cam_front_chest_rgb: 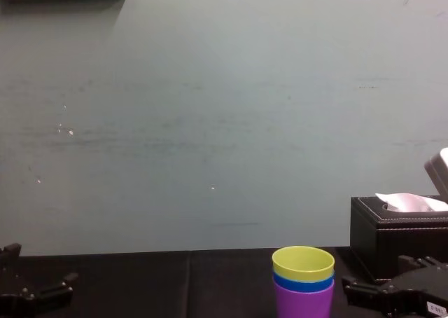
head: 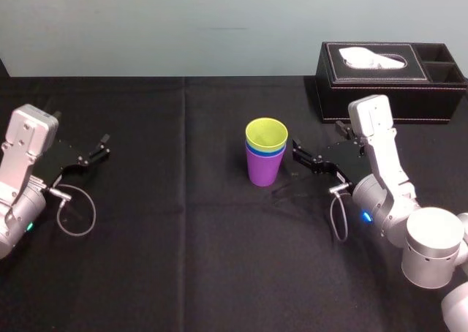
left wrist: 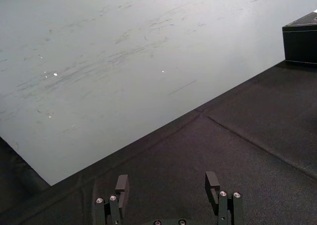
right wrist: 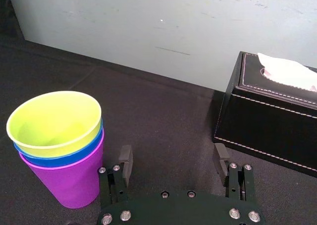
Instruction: Stack the three plastic cups sequentially using one hand.
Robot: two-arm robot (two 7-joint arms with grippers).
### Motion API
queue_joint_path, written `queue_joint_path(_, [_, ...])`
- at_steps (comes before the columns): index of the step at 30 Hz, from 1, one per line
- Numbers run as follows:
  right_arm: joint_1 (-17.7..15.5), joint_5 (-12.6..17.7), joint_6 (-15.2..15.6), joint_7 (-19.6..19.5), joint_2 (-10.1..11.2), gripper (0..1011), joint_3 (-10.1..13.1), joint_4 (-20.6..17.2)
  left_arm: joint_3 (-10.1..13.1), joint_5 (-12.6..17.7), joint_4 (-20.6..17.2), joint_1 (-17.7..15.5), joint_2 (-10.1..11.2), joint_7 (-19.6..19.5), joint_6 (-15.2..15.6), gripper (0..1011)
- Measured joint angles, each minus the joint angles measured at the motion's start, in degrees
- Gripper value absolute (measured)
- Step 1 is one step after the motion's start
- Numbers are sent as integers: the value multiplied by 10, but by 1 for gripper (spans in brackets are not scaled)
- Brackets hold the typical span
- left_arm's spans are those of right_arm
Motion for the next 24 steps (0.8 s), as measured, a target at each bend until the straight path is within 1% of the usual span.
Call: queue_joint_path(24, [0, 0, 0, 0, 0, 1003, 0, 0, 0, 0, 0, 0, 0, 0, 0, 1012])
